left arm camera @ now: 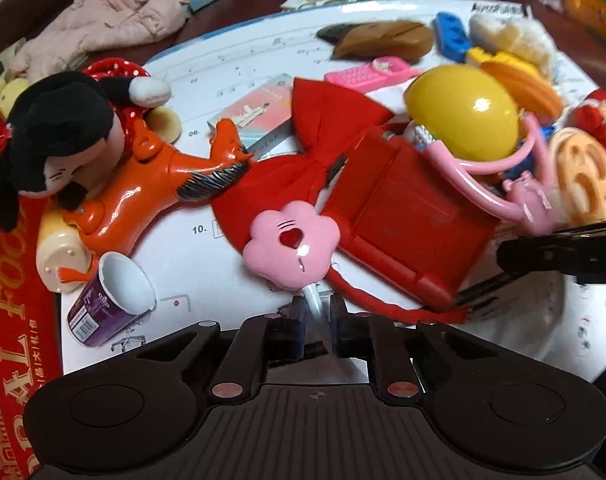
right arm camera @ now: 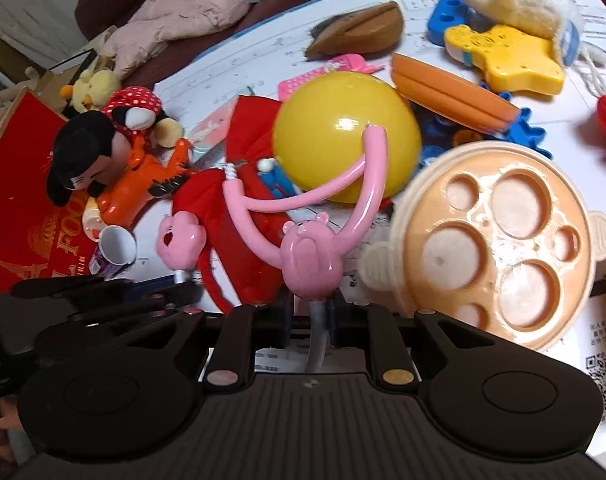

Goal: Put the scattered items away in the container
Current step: 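Lower the left tool onto the white stick of the pink flower wand, then close the left tool on the wand stick while the right tool grips the pink stethoscope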

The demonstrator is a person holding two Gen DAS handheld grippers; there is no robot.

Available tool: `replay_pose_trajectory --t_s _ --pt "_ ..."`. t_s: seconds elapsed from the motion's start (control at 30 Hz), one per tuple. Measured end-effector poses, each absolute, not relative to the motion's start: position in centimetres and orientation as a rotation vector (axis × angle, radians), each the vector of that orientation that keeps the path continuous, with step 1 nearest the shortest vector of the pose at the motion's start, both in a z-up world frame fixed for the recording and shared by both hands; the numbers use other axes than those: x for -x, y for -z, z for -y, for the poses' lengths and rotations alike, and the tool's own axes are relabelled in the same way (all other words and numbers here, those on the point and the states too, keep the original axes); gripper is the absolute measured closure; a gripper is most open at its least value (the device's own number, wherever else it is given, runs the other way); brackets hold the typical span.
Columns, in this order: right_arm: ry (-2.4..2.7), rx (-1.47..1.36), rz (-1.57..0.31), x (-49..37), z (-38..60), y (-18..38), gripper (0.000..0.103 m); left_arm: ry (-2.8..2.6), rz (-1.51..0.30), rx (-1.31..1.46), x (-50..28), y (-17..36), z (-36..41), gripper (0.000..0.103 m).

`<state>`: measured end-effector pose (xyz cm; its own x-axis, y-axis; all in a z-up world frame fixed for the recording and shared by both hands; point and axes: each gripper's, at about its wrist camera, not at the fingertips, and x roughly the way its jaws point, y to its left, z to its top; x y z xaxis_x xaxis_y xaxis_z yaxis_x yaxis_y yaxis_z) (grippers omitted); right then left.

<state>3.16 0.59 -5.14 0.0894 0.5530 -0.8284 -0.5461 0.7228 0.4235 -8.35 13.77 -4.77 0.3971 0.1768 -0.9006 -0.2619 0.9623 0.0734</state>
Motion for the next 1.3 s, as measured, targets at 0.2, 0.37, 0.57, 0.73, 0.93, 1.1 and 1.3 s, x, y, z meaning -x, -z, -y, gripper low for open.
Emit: replay_pose_trajectory --t_s 0.2,0.37,0.57,0.73,0.93,1.1,1.3 --pt "-0.805 -0.008 -1.253 -3.0 -0.5 5.6 0.086 -0.265 -1.114 0.137 8.6 4.0 -14.3 0.099" --pt "-0.804 -0.002 -1.242 -3.0 -0.6 5.3 0.086 -0.278 -1.085 0.006 8.5 3.5 -12.5 0.099" --pt "-0.785 0.015 -1.234 -3.1 -0.7 5.2 0.086 -0.276 -1.116 0.041 8.2 3.7 -12.5 0.098" --pt "-0.797 0.032 -1.199 -3.1 -1.5 4.6 0.086 -0.255 -1.106 0.06 8.4 3.4 -12.0 0.1" --pt "-0.823 0.033 -1.155 -2.5 -1.5 3.7 0.089 -0.255 -1.071 0.07 8.5 2.1 -11.9 0.101" --pt "-0.835 0.042 -1.127 -2.1 -1.5 3.0 0.089 -0.254 -1.053 0.061 8.8 1.5 -11.7 0.102" --pt "-0.829 0.044 -1.131 -2.1 -1.1 3.1 0.089 -0.246 -1.111 0.145 8.9 3.0 -12.9 0.1"
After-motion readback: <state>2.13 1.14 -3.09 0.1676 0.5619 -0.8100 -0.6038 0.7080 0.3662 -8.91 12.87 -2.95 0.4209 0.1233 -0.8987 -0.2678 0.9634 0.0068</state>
